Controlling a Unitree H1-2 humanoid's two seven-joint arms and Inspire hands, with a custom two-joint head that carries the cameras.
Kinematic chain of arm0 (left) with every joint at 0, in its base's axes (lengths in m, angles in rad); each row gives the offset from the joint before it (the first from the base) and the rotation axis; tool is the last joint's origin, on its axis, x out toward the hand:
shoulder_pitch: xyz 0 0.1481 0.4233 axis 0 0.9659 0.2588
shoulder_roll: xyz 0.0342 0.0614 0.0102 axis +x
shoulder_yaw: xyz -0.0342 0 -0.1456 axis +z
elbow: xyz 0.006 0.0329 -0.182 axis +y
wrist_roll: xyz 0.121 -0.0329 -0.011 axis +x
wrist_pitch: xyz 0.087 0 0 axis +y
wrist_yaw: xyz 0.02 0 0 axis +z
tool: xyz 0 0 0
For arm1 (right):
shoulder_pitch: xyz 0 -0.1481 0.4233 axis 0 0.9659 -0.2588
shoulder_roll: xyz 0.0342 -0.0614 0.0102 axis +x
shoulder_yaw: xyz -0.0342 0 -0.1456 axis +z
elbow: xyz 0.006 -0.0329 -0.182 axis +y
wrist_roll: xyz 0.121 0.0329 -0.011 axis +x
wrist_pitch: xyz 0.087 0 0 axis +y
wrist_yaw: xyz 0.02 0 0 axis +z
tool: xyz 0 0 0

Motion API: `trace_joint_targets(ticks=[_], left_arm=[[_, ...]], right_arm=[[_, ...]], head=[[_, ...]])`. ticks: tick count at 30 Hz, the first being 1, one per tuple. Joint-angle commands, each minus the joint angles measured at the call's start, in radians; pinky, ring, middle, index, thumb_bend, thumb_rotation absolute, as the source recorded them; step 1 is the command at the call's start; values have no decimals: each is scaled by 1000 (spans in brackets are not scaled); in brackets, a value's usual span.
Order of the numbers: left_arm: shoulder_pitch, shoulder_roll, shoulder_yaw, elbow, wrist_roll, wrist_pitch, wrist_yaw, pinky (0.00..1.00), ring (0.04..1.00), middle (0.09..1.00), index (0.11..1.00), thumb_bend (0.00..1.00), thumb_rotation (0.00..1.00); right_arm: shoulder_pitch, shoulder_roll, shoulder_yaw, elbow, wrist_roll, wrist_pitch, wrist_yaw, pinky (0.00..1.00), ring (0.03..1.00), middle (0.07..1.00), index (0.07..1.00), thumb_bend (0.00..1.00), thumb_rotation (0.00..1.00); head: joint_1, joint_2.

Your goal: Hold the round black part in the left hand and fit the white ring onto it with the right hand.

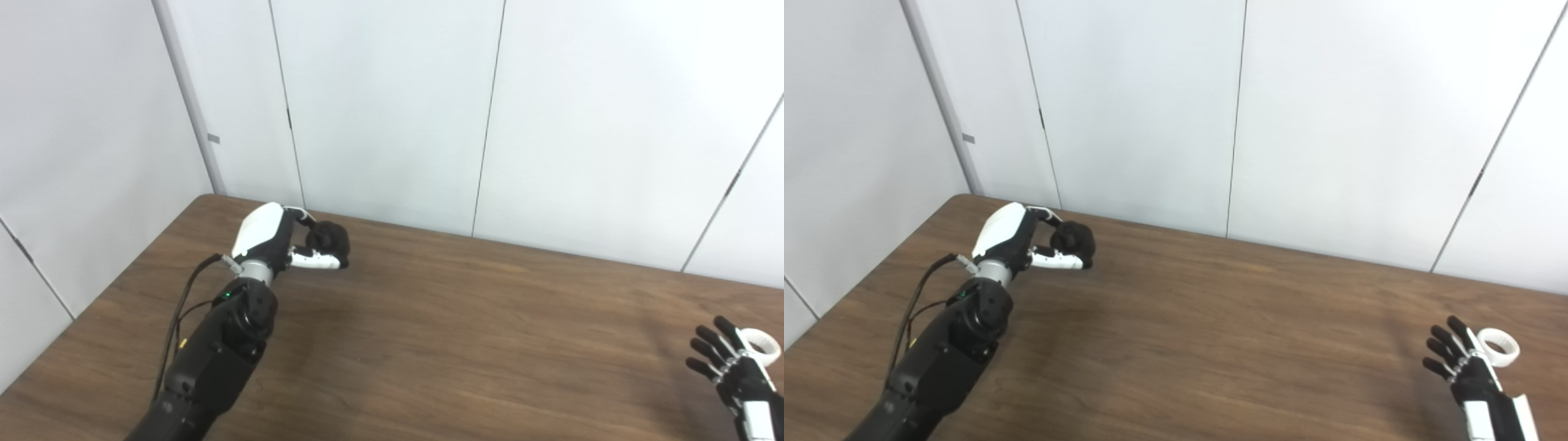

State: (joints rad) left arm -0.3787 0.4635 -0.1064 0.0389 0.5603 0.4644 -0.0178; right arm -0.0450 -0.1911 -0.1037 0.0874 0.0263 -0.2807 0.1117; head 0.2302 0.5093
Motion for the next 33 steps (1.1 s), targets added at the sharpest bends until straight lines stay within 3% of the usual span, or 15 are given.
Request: trace_joint_targets(ticks=[1, 6, 16, 23, 33], left_arm=[[-8, -10, 12, -81, 51, 5, -40, 1000, 890, 752, 482, 522, 48], [43, -73, 22, -215, 110, 5, -163, 1000, 904, 758, 482, 521, 47], [147, -157, -81, -338, 157, 4, -233, 1000, 883, 755, 483, 521, 48], [211, -192, -161, -342, 210, -40, -211, 1000, 862, 748, 483, 522, 50], [328, -205, -286, -294, 280, -184, -131, 1000, 874, 758, 482, 521, 53]], right_arm=[[110, 66, 34, 89, -7, 3, -19, 800, 874, 894, 935, 634, 1000], [106, 75, 38, 90, -23, 1, -25, 803, 880, 895, 935, 641, 1000], [97, 106, 52, 74, -72, 19, -52, 819, 885, 895, 938, 614, 1000], [96, 124, 64, 61, -93, 29, -64, 827, 884, 902, 946, 615, 1000], [103, 150, 86, 0, -130, 90, -85, 823, 887, 905, 948, 574, 1000]], head=[[-4, 1], [-25, 4], [-78, 19], [-127, 41], [-203, 81]])
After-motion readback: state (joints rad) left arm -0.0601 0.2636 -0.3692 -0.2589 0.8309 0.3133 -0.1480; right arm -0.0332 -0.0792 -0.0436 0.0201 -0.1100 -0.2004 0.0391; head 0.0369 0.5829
